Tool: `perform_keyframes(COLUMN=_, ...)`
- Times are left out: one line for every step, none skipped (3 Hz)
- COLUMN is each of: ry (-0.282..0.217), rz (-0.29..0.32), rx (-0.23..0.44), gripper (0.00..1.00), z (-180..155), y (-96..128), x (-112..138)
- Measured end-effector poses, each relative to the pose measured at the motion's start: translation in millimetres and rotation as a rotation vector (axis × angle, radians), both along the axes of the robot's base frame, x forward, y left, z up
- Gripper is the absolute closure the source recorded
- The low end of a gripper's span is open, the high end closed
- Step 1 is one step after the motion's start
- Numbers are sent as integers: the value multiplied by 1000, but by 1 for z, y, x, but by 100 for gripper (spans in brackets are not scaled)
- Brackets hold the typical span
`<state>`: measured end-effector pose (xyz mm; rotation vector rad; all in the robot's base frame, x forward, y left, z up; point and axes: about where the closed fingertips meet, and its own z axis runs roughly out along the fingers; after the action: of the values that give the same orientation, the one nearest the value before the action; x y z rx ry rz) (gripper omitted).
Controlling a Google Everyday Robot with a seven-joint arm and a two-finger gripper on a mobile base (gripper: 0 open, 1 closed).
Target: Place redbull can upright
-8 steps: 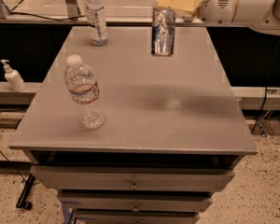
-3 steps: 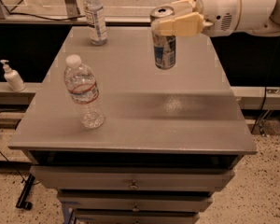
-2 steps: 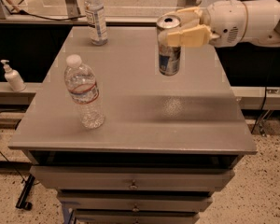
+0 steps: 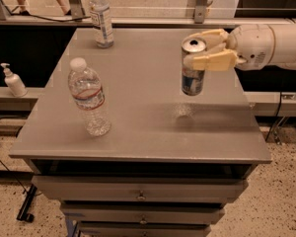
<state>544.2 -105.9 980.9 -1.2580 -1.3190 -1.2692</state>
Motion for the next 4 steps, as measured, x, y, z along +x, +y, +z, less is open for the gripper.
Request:
perform_keyframes(ry=24, rz=-4, rx=1, gripper=100, z=-18, y=-14, x=0)
perform_keyframes(ry=39, rz=5, rx=8, gripper=100, z=-34, y=-25, x=-1)
perform_keyframes(ry=57, rz=27, rx=17, gripper=83, z=-46, y=-31, x=-4)
perform_keyframes(ry=73, rz=48, rx=21, gripper=61, z=-52, y=-34, x=-7)
